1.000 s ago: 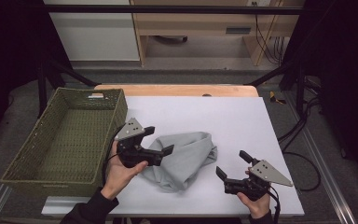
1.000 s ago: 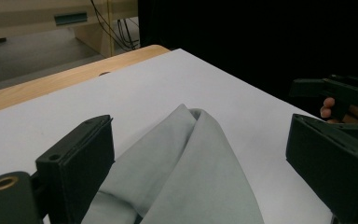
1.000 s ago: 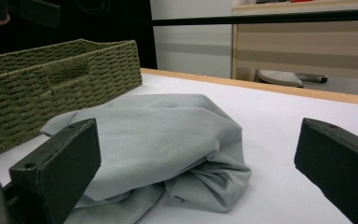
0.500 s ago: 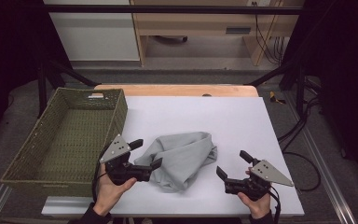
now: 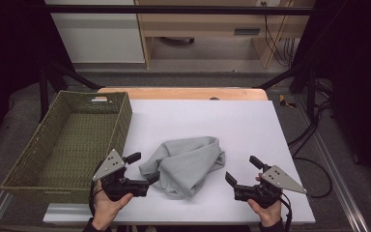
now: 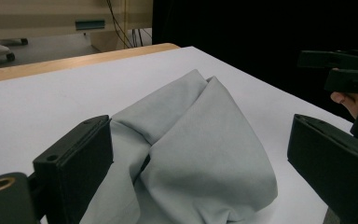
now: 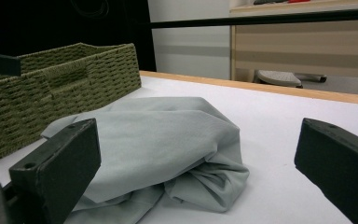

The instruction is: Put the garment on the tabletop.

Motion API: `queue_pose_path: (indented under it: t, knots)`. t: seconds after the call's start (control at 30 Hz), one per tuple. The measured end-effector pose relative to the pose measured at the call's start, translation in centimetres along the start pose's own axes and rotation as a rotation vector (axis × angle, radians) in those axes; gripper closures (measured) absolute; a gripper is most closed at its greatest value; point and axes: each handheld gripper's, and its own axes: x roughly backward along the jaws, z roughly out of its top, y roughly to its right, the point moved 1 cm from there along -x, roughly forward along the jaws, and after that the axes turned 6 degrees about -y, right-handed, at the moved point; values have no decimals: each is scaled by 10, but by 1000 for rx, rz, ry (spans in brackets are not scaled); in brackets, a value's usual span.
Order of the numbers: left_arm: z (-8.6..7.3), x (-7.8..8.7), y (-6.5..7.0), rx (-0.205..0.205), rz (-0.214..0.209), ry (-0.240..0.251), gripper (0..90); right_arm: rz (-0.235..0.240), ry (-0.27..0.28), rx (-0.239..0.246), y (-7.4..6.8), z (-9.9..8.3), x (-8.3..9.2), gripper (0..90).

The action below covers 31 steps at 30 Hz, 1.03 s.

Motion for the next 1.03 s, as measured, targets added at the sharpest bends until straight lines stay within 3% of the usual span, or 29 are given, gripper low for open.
queue_pose_path:
  t: [0.33, 0.7, 1.03]
  knots:
    - [-5, 2, 0, -13, -7, -46, 58, -7, -5, 0, 0, -1, 2, 5]
    - [-7, 11, -6, -5, -7, -50, 54, -4, -17, -8, 2, -4, 1, 6]
    - [-13, 15, -13, 3, 17, -57, 52, -8, -21, -10, 3, -5, 1, 6]
